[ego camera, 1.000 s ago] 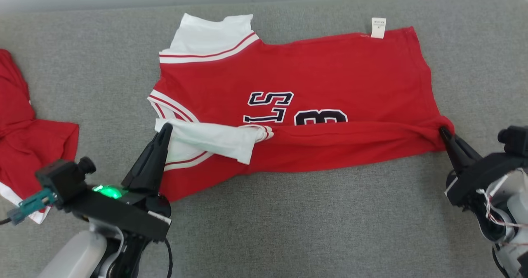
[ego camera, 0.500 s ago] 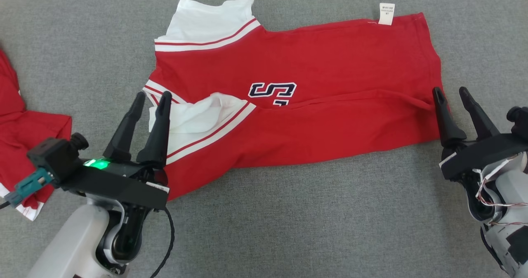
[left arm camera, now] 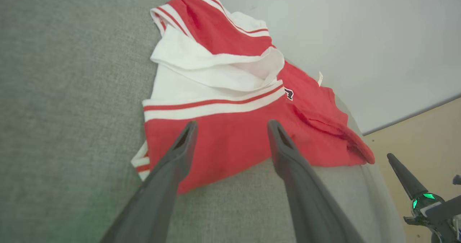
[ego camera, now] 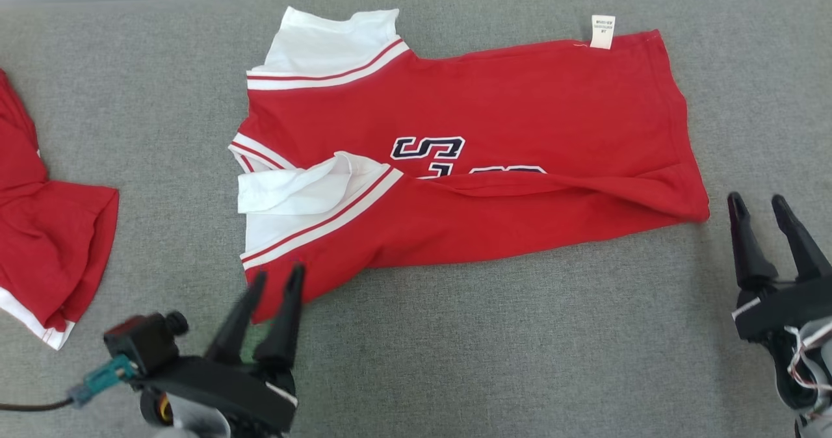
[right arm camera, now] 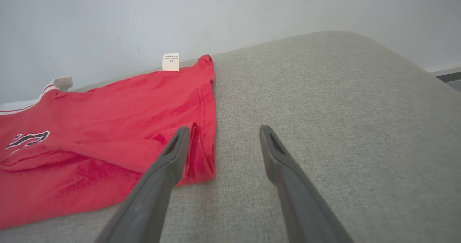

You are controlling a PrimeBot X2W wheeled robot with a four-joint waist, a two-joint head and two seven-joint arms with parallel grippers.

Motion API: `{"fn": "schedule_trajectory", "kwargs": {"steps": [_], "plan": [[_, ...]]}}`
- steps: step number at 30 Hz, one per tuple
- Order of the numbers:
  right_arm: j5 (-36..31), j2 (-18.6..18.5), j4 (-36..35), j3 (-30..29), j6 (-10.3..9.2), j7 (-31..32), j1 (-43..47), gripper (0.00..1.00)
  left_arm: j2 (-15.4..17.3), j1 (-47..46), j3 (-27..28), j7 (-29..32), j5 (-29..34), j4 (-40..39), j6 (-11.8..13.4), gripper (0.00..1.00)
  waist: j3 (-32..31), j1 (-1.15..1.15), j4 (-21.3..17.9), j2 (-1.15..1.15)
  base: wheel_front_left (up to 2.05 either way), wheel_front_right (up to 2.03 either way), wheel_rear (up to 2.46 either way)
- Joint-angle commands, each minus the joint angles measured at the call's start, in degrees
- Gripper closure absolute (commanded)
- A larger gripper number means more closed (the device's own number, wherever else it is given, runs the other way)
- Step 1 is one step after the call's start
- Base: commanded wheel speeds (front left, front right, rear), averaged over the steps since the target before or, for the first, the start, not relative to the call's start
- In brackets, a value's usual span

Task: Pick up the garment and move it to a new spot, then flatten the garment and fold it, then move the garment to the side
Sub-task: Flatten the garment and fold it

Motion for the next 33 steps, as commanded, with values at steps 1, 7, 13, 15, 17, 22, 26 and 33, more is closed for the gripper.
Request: {"fn": "schedule_trajectory", "kwargs": {"steps": [1, 7, 13, 15, 17, 22, 26, 33], "plan": [[-0.64, 0.34, -0.27, -0.46, -0.12, -0.24, 0.91, 0.00, 0.32, 0.72, -0.17, 0.38, -0.40, -0.58, 0.43, 0.00, -0.06, 0.01, 0.03, 0.00, 0.00, 0.00, 0.00], [-1.75, 1.01, -2.31, -1.08, -0.12, -0.25, 4.28, 0.00, 0.23, 0.87, -0.27, 3.99, -1.40, 0.59, 5.56, 0.00, -0.19, 0.01, 0.01, 0.00, 0.00, 0.00, 0.00], [-1.18, 0.28, -3.70, 1.34, -0.12, -0.25, 5.05, 0.00, -0.26, -2.23, -0.57, 5.25, -0.44, 5.54, 6.51, 0.69, -0.04, 0.01, -0.52, 0.00, 0.00, 0.00, 0.00], [-1.46, 0.15, -2.77, 2.13, -0.12, -0.25, 4.10, 0.00, -0.16, -3.00, -1.20, 5.73, -0.22, 7.01, 5.97, 1.00, -0.06, 0.01, -0.62, 0.00, 0.00, 0.00, 0.00], [-2.16, 0.10, -1.23, 2.98, -0.12, -0.25, 2.73, 0.00, -0.30, -3.64, -1.33, 5.50, 0.07, 8.09, 5.54, 1.00, 0.02, 0.01, -0.48, 0.00, 0.00, 0.00, 0.00], [-3.28, -0.13, 4.32, 5.51, -0.12, -0.25, -0.97, 0.00, -0.56, -5.09, -2.18, 4.66, 1.42, 9.29, 4.51, 1.00, 0.56, 0.01, 0.50, 0.00, 0.00, 0.00, 0.00], [-3.67, -0.04, 8.66, 7.82, -0.12, -0.19, -4.97, 0.00, -0.67, -5.89, -2.45, 4.07, 2.08, 9.37, 3.84, 1.00, 1.12, 0.01, 1.14, 0.00, 0.00, 0.00, 0.00], [-1.43, -0.19, 14.27, 14.20, -0.12, 1.03, -9.81, 1.00, 0.07, -6.91, -2.90, 3.75, 3.04, 8.68, 3.16, 1.00, 1.48, 0.01, 1.82, 0.00, 0.00, 0.00, 0.00]]}}
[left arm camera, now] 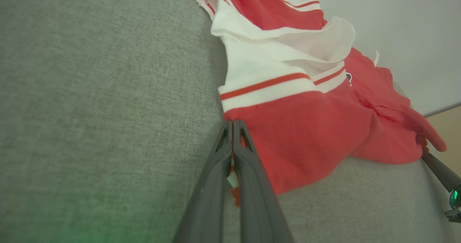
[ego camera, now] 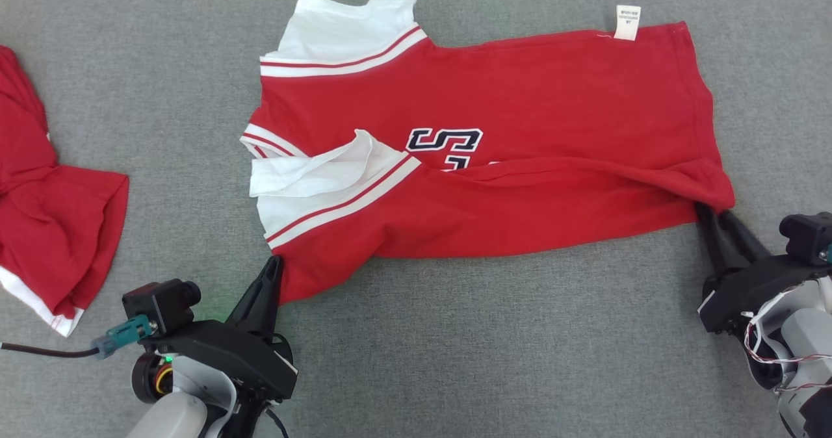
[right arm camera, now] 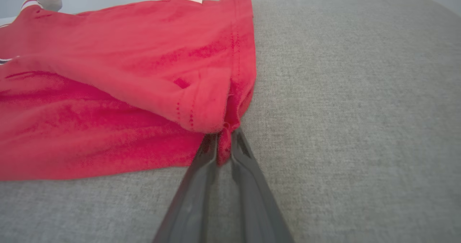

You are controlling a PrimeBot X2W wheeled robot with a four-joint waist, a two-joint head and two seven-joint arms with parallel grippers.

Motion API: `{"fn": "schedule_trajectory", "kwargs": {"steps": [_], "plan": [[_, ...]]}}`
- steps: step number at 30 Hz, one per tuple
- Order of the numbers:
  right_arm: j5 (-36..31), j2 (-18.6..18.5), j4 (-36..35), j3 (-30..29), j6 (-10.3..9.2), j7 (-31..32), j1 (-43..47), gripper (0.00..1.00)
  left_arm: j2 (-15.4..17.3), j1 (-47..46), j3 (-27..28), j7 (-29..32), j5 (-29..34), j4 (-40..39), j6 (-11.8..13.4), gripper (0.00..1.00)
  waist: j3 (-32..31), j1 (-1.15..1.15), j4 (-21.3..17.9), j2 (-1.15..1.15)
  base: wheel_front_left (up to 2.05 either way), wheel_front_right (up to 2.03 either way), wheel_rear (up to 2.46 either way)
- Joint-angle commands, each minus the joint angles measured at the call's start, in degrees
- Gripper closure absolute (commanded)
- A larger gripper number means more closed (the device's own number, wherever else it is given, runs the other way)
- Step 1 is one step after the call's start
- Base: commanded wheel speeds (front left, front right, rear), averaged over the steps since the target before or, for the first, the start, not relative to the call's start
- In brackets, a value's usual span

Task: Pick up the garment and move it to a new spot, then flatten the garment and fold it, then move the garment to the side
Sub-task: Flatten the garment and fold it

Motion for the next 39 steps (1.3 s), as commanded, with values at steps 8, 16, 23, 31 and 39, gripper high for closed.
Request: {"fn": "schedule_trajectory", "kwargs": {"steps": [8, 16, 23, 31, 39], "plan": [[4.82, -4.74, -1.52, 3.57, -0.12, 0.27, 1.71, 1.00, 3.04, -0.05, -0.39, 0.15, 2.54, -3.70, 0.44, 1.00, -2.56, 0.00, 0.28, 0.00, 0.00, 0.00, 0.00], [13.33, -12.58, -9.47, 4.64, -0.12, 4.70, 10.10, 1.00, 8.34, 5.26, 0.05, 2.97, 2.32, -11.71, 3.19, 1.00, -5.67, 0.00, -0.61, 0.00, 0.00, 0.00, 0.00], [15.55, -14.36, -12.83, 4.66, -0.12, 2.79, 16.51, 1.00, 9.43, 13.17, 0.09, 3.63, -0.35, -16.26, 5.67, 1.00, -6.74, 0.00, -1.25, 0.00, 0.00, 0.00, 0.00], [13.80, -15.26, -12.03, 3.51, -0.12, 0.73, 20.85, 0.00, 8.45, 18.24, -1.32, 2.58, -0.97, -19.25, 6.40, 1.00, -8.11, 0.00, -0.54, 0.00, 0.00, 0.00, 0.00], [6.95, -16.47, -15.97, -1.44, -0.12, -0.51, 21.95, 0.00, 6.66, 15.42, -2.71, 0.98, 1.32, -16.82, 5.19, 1.00, -8.39, 0.00, -0.49, 0.00, 0.00, 0.00, 0.00]]}}
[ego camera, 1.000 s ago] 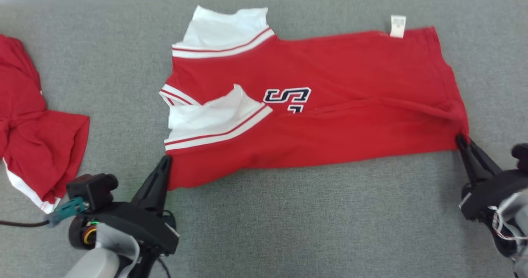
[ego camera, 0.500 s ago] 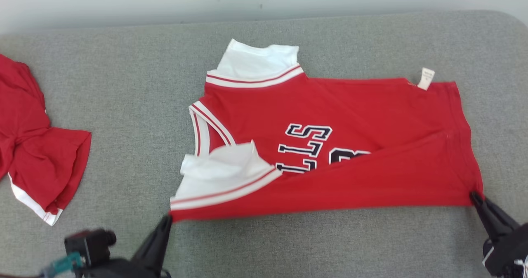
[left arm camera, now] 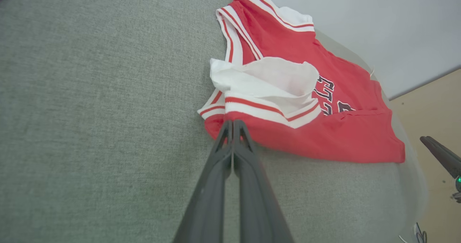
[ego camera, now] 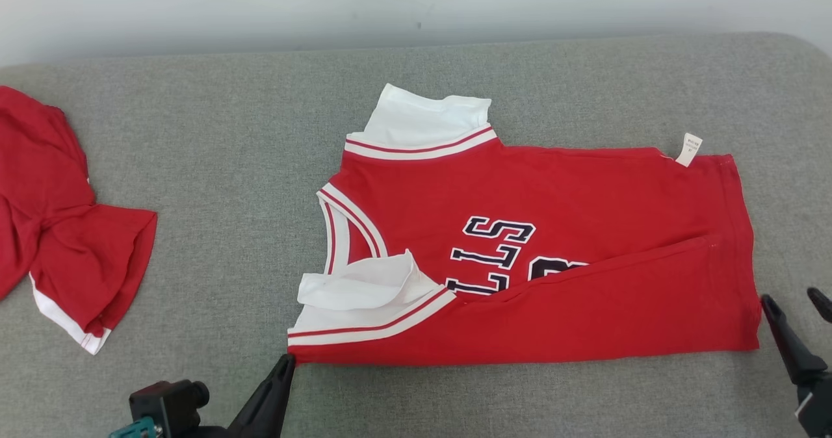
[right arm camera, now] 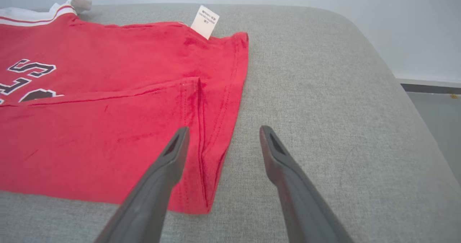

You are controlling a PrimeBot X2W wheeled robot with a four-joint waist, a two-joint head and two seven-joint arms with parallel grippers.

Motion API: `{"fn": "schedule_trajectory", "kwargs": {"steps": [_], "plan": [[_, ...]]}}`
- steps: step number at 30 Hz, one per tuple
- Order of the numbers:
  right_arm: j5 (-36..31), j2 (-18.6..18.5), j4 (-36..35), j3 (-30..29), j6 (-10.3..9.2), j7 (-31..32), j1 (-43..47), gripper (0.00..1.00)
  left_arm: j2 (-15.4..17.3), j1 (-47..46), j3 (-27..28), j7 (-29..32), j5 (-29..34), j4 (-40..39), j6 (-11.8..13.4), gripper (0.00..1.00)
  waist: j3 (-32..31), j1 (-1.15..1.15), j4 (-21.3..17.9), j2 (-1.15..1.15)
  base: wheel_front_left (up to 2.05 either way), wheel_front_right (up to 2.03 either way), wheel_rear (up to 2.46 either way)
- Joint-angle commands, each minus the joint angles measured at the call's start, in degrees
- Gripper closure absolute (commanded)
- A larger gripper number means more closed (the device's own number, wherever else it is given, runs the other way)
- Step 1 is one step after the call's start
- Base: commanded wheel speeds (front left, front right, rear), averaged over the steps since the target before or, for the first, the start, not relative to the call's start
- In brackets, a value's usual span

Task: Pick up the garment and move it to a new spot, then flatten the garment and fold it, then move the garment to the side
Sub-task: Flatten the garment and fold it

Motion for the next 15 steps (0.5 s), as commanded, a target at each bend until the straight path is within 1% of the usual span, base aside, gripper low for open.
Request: {"fn": "schedule_trajectory", "kwargs": {"steps": [1, 2, 3, 4, 5, 6, 7, 8, 15], "plan": [[-1.81, 0.56, -1.15, -0.63, -0.12, -0.32, 0.94, 0.00, -0.39, -1.12, -0.27, -0.40, 1.05, 0.73, -0.15, 1.00, 0.16, 0.01, -0.13, 0.00, 0.00, 0.00, 0.00], [-2.85, 1.15, -1.80, -0.85, -0.12, -0.34, 1.30, 0.00, -0.75, -1.50, -0.43, -0.59, 1.20, 1.31, -0.18, 1.00, 0.26, 0.01, -0.22, 0.00, 0.00, 0.00, 0.00], [-3.87, 1.69, -2.45, -0.86, -0.12, -0.22, 1.55, 0.00, -1.11, -1.97, -0.50, -0.75, 1.42, 1.76, -0.22, 0.72, 0.36, 0.01, -0.30, 0.00, 0.00, 0.00, 0.00], [-4.83, 2.14, -2.99, -0.94, -0.12, 0.09, 1.64, 0.00, -1.42, -2.36, -0.62, -0.97, 1.66, 2.26, -0.27, 0.54, 0.46, 0.01, -0.37, 0.00, 0.00, 0.00, 0.00], [-5.71, 2.79, -3.42, -0.96, -0.12, 0.49, 1.71, 0.00, -1.68, -2.75, -0.89, -0.89, 1.87, 2.82, -0.34, 0.32, 0.57, 0.01, -0.46, 0.00, 0.00, 0.00, 0.00], [-6.93, 3.27, -3.69, -0.85, -0.12, 0.97, 1.88, 0.00, -1.93, -3.14, -1.04, -0.84, 1.95, 3.26, -0.43, 0.07, 0.69, 0.01, -0.52, 0.00, 0.00, 0.00, 0.00], [-6.93, 3.27, -3.69, -0.85, -0.12, 0.97, 1.88, 0.00, -1.93, -3.14, -1.04, -0.84, 1.95, 3.26, -0.43, 0.07, 0.69, 0.01, -0.52, 0.00, 0.00, 0.00, 0.00], [-7.81, 3.91, -3.70, -0.79, -0.12, 1.44, 2.13, 0.00, -2.11, -3.49, -1.24, -0.77, 2.17, 3.73, -0.56, 0.00, 0.77, 0.01, -0.59, 0.00, 0.00, 0.00, 0.00], [-13.09, 7.88, -1.52, -2.93, -0.12, 3.31, 2.12, 0.00, -2.49, -4.89, -1.78, -0.67, 2.86, 5.50, -0.74, 0.00, 1.12, 0.01, -1.19, 0.00, 0.00, 0.00, 0.00]]}}
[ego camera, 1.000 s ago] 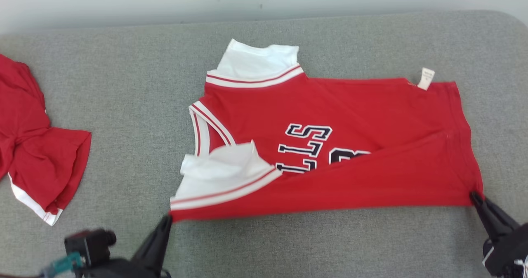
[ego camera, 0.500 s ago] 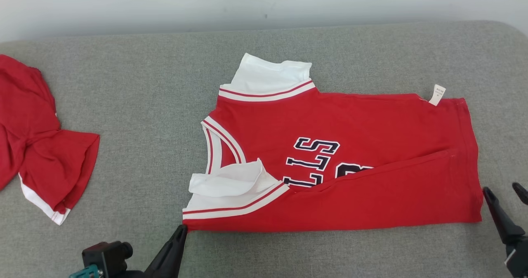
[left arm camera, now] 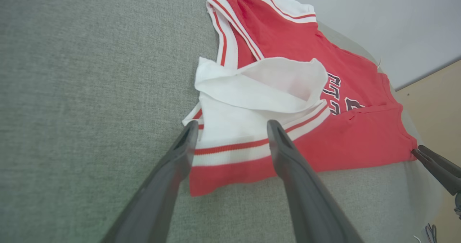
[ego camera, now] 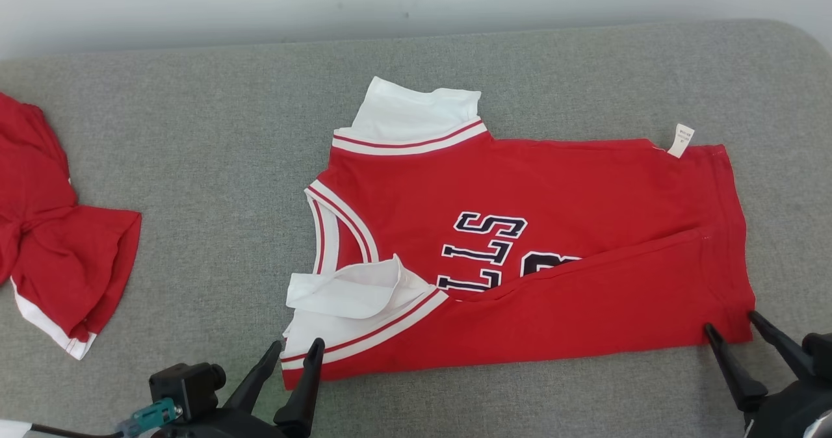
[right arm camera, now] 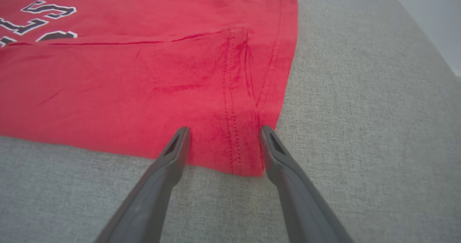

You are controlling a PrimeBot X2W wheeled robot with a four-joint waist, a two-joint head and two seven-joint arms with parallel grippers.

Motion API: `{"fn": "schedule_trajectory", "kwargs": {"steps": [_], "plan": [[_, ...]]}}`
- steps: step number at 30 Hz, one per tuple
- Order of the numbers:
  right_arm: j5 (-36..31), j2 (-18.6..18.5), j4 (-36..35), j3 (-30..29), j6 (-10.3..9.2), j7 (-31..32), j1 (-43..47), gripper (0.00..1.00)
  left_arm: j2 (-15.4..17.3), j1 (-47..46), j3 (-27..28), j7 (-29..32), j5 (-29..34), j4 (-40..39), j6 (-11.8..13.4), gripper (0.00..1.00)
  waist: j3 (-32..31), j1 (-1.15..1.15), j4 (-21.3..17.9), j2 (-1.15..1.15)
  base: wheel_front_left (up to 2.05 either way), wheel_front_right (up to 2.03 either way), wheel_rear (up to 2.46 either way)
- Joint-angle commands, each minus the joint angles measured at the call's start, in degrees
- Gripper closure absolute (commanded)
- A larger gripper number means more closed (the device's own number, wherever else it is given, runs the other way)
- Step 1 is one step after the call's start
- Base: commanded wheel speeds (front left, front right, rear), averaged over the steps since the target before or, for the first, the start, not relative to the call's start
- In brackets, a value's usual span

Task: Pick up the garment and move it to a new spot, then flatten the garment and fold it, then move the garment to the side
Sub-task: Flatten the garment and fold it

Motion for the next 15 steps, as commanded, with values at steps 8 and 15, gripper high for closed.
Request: {"fn": "schedule_trajectory", "kwargs": {"steps": [8, 15], "plan": [[-2.71, 3.36, 3.85, -1.61, -0.12, 2.09, -2.57, 0.11, -0.18, -1.09, -0.62, 0.27, 0.80, 0.49, -0.33, 0.05, -0.04, 0.00, -0.41, 0.00, 0.00, 0.00, 0.00], [-3.05, 5.23, 7.93, -0.16, -0.12, 3.11, -6.35, 1.00, 0.38, -1.66, -0.81, 0.66, 1.36, -0.06, -0.01, 0.14, 0.07, 0.00, -0.70, 0.00, 0.00, 0.00, 0.00]]}}
